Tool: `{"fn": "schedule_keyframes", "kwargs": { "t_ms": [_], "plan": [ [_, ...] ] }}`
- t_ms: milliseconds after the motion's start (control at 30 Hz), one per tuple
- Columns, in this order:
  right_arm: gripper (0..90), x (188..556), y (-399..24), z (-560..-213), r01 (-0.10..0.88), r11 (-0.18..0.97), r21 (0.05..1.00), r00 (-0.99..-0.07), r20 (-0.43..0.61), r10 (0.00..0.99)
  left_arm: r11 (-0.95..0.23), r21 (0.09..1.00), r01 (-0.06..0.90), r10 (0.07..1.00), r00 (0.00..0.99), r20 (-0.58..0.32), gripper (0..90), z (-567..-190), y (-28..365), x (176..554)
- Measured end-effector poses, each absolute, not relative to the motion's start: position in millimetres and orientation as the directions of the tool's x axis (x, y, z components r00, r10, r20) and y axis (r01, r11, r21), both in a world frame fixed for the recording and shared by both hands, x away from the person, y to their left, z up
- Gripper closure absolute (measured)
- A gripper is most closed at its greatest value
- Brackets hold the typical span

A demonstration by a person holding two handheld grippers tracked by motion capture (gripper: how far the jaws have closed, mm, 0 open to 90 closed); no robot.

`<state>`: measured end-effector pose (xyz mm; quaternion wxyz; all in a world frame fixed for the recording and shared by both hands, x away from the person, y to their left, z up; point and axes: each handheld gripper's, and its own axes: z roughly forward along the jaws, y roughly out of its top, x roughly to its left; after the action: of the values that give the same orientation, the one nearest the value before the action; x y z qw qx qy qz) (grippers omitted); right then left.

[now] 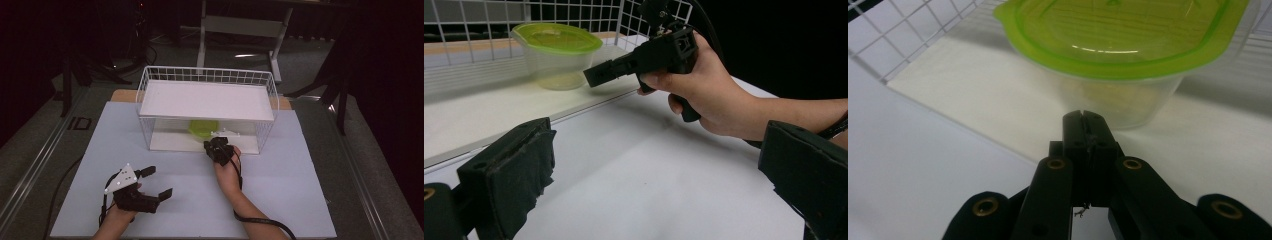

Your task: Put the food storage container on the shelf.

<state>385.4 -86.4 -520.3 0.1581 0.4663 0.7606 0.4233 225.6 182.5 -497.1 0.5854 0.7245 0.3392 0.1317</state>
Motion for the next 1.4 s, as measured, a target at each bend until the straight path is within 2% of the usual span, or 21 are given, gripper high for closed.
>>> {"fn": "schedule_keyframes", "kwargs": {
  "t_ms": [200, 367, 467, 567, 767, 833, 900, 933, 1033, 1133, 1400],
  "plan": [
    [86.4, 370, -95, -515, 0.565, 0.229, 0.793, -0.544, 0.150, 0.825, -0.092, 0.939, 0.331, 0.641, 0.741, -0.199, 2.5, -497, 181, 225],
    [78.0, 359, -102, -511, 0.557, 0.234, 0.797, -0.560, 0.152, 0.815, -0.079, 0.938, 0.337, 0.642, 0.737, -0.211, 2.5, -496, 180, 227],
    [67.2, 349, -107, -507, 0.529, 0.252, 0.810, -0.602, 0.148, 0.785, -0.100, 0.938, 0.331, 0.649, 0.737, -0.190, 2.5, -496, 177, 226],
    [63.8, 344, -109, -506, 0.518, 0.264, 0.814, -0.614, 0.138, 0.777, -0.105, 0.939, 0.328, 0.643, 0.743, -0.188, 2.5, -496, 176, 226],
    [43.1, 327, -113, -499, 0.475, 0.275, 0.836, -0.647, 0.121, 0.753, -0.102, 0.935, 0.340, 0.639, 0.743, -0.201, 2.5, -498, 174, 226],
    [32.1, 323, -115, -497, 0.462, 0.276, 0.843, -0.666, 0.124, 0.735, -0.103, 0.934, 0.343, 0.639, 0.743, -0.202, 2.5, -498, 173, 226],
    [26.7, 320, -117, -495, 0.456, 0.277, 0.846, -0.688, 0.138, 0.713, -0.105, 0.934, 0.341, 0.639, 0.743, -0.199, 2.5, -498, 173, 226],
    [20.3, 318, -118, -495, 0.443, 0.279, 0.852, -0.700, 0.134, 0.702, -0.104, 0.934, 0.342, 0.639, 0.743, -0.200, 2.5, -498, 174, 226],
    [19.2, 313, -120, -494, 0.439, 0.273, 0.856, -0.717, 0.150, 0.681, -0.094, 0.934, 0.346, 0.635, 0.743, -0.211, 2.5, -498, 175, 227],
    [14.2, 307, -121, -495, 0.393, 0.288, 0.873, -0.735, 0.110, 0.669, -0.100, 0.935, 0.340, 0.637, 0.744, -0.202, 2.5, -499, 175, 227],
    [14.9, 296, -134, -496, 0.376, 0.287, 0.881, -0.729, 0.090, 0.678, -0.110, 0.936, 0.333, 0.637, 0.747, -0.191, 2.5, -498, 175, 226]
  ]
}}
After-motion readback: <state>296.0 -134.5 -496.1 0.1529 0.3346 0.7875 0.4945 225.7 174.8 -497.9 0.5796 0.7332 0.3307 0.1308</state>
